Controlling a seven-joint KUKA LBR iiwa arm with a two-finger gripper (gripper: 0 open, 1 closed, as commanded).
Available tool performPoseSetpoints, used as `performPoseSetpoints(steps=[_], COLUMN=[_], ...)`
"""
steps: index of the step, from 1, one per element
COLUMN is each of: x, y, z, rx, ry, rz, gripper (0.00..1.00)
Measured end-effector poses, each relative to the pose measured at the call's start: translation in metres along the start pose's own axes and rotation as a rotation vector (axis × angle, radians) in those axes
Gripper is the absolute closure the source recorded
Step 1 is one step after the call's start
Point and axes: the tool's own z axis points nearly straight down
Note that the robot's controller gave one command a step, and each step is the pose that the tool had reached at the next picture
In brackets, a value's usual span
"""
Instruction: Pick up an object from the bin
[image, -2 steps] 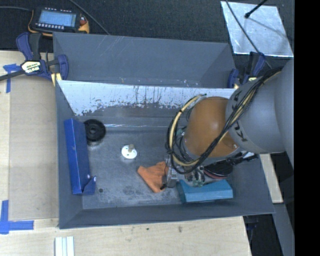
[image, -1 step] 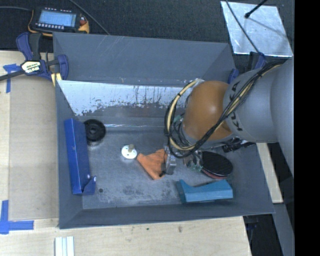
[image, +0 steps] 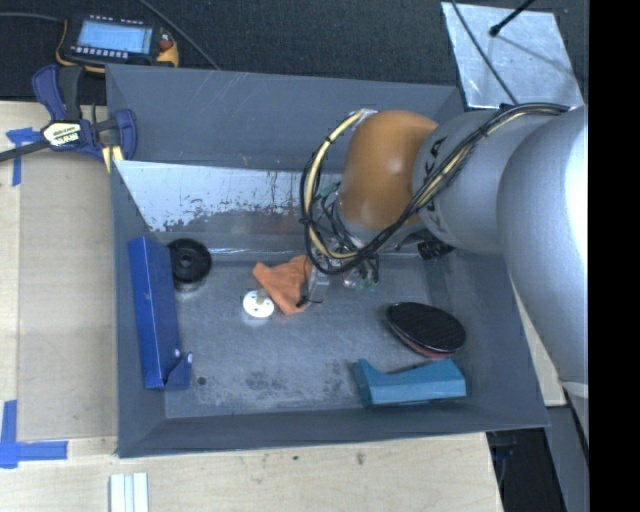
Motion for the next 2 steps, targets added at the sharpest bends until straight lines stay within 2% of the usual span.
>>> performPoseSetpoints(steps=[2], x=[0.0000], y=[0.0000], z=[0.0000], rx=[0.000], ry=[0.000], rz=[0.001], gripper=[1.00])
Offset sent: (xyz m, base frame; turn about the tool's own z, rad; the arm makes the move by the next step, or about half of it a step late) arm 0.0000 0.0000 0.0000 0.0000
